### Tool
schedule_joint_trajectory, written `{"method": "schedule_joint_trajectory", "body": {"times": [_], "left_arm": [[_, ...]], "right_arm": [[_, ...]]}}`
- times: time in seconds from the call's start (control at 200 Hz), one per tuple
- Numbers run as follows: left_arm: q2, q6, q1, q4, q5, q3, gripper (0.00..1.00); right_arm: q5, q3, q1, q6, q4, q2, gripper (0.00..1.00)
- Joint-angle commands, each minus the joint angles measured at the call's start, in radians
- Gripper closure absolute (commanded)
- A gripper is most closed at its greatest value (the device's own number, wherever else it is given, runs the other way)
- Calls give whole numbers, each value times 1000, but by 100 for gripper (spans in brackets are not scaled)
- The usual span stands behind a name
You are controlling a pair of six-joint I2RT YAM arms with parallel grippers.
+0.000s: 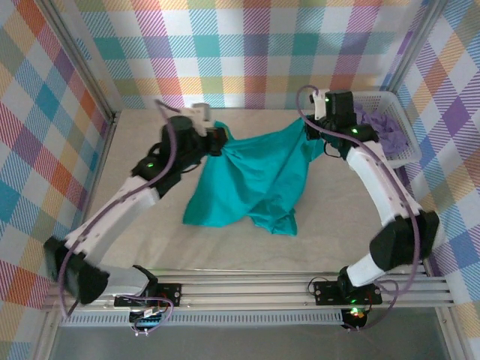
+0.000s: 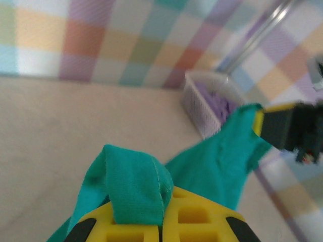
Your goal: Fold the inside-out t-shirt
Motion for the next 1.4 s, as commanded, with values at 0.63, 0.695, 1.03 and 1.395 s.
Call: {"method": "schedule_joint_trajectory", "body": {"times": [0.63, 0.695, 1.03, 1.395], "left_arm": [[104, -16, -111, 162, 311, -211, 43], [40, -101, 2, 125, 241, -315, 40], [78, -155, 274, -31, 93, -511, 34], [169, -179, 241, 42, 147, -561, 44]], "right_arm": [[-59, -479, -38, 180, 130, -475, 39], [-150, -511, -22, 220, 118, -473, 38], [-176, -697, 91, 336, 83, -312, 31], [-134, -739, 89, 416, 36, -202, 34]]}}
